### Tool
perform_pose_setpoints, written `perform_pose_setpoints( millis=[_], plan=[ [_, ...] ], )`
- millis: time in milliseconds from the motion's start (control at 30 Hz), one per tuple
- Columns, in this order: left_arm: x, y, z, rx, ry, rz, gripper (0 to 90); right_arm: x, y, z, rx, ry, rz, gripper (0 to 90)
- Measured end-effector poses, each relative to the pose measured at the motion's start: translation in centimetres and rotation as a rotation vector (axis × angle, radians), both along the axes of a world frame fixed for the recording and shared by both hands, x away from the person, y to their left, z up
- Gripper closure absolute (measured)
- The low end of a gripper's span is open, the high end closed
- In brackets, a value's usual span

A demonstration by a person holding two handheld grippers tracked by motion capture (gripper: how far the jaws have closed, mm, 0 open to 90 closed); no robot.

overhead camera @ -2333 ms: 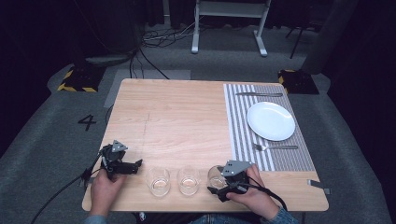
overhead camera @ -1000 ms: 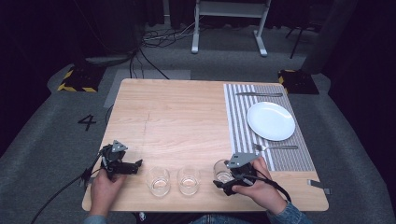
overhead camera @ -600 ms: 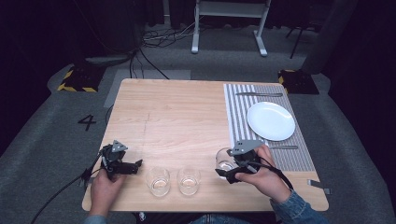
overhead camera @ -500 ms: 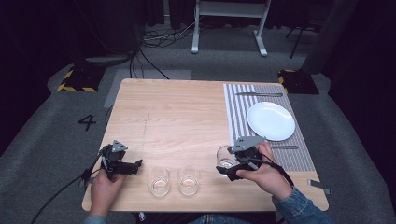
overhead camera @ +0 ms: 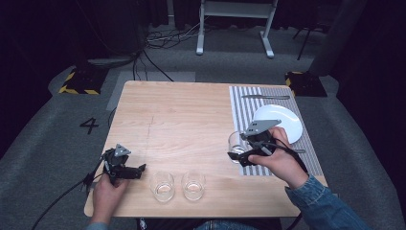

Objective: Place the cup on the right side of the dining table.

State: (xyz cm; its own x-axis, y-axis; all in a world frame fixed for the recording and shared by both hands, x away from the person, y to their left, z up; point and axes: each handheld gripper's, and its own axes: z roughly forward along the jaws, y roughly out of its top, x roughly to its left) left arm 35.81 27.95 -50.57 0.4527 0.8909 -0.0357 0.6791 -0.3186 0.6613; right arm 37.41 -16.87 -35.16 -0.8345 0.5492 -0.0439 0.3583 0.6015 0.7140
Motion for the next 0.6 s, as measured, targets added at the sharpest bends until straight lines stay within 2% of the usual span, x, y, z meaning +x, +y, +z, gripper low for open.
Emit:
perform_pose_setpoints(
  millis=[100, 233, 367, 600],
  plan=[
    [0.0, 0.0, 0.0, 0.0, 0.0, 0.0, 0.4, 0.7, 0.0, 1.2, 0.006, -0.012, -0.008, 19.9],
    [0.0, 0.0, 0.0, 0.0, 0.0, 0.0, 0.4, 1.3, 0.2, 1.9, 0.012, -0.014, -0.012, 19.9],
    [0.0, 0.0, 0.0, 0.0, 0.0, 0.0, 0.4, 2.5, 0.4, 2.9, 0.021, -0.019, -0.031, 19.9],
    [0.1, 0.0, 0.0, 0.004, 0.0, -0.004, 0.4, 4.3, 0.3, 3.5, 0.036, -0.005, -0.079, 19.9]
  ],
)
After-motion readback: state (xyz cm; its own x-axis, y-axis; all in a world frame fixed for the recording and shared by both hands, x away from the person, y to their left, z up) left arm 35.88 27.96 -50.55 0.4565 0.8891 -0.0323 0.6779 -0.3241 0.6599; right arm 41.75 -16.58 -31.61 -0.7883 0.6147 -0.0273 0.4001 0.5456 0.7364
